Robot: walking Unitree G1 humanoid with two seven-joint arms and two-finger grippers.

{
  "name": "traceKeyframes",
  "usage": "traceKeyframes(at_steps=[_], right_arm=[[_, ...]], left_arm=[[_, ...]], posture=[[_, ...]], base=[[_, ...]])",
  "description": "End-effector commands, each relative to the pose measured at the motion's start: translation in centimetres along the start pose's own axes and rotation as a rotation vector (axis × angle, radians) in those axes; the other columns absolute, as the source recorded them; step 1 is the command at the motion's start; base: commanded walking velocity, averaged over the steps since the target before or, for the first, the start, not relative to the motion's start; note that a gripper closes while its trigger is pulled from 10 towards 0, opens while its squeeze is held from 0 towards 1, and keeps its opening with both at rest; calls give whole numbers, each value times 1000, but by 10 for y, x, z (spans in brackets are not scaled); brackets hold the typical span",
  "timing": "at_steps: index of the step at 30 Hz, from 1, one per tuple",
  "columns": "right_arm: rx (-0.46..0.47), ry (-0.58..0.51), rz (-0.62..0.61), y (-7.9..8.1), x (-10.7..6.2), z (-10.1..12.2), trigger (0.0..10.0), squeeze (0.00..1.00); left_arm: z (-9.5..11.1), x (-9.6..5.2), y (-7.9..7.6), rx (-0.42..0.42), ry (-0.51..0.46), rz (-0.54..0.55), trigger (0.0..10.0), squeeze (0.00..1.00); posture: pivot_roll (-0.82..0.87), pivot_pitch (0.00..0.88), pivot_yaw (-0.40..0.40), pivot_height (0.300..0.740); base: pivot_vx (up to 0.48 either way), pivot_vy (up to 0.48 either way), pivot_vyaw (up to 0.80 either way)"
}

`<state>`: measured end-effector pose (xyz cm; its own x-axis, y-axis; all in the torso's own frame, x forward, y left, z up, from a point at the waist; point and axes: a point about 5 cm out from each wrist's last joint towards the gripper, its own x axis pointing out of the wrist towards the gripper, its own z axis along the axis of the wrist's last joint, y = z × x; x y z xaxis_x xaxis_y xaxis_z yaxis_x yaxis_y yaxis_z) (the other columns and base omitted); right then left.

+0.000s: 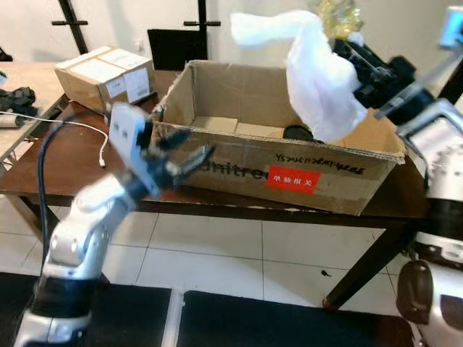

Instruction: Picking trash to rubbish bin

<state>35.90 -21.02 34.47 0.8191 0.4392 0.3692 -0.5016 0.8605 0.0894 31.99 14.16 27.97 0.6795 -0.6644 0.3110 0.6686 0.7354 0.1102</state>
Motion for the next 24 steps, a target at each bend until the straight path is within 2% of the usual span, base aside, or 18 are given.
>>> traceKeyframes(at_steps=[1,2,3,5,10,17,24], right_arm=[[-65,48,-103,-7,6,-16,10000,0],[-72,53,-145,-9,11,-20,10000,0],[-72,53,-145,-9,11,-20,10000,0],[-97,51,-194,-10,17,-22,10000,0],[-98,25,-226,-9,22,-20,10000,0],[-112,-2,-271,-11,31,-21,10000,0],[-121,-20,-285,-13,33,-19,10000,0]], left_arm=[[0,4,15,39,81,96,10000,0],[0,9,21,77,136,119,10000,0],[0,9,21,77,136,119,10000,0],[0,15,30,132,190,155,10000,0],[7,19,35,125,168,165,10000,0],[13,25,39,69,165,159,10000,0],[12,27,40,57,168,155,10000,0]], posture=[[-54,78,23,740],[-47,78,22,740],[-47,78,22,740],[-36,78,20,740],[-35,78,20,740],[-36,77,26,740],[-35,76,26,740]], base=[[0,0,0],[0,0,0],[0,0,0],[0,0,0],[0,0,0],[283,0,0],[385,0,0]])
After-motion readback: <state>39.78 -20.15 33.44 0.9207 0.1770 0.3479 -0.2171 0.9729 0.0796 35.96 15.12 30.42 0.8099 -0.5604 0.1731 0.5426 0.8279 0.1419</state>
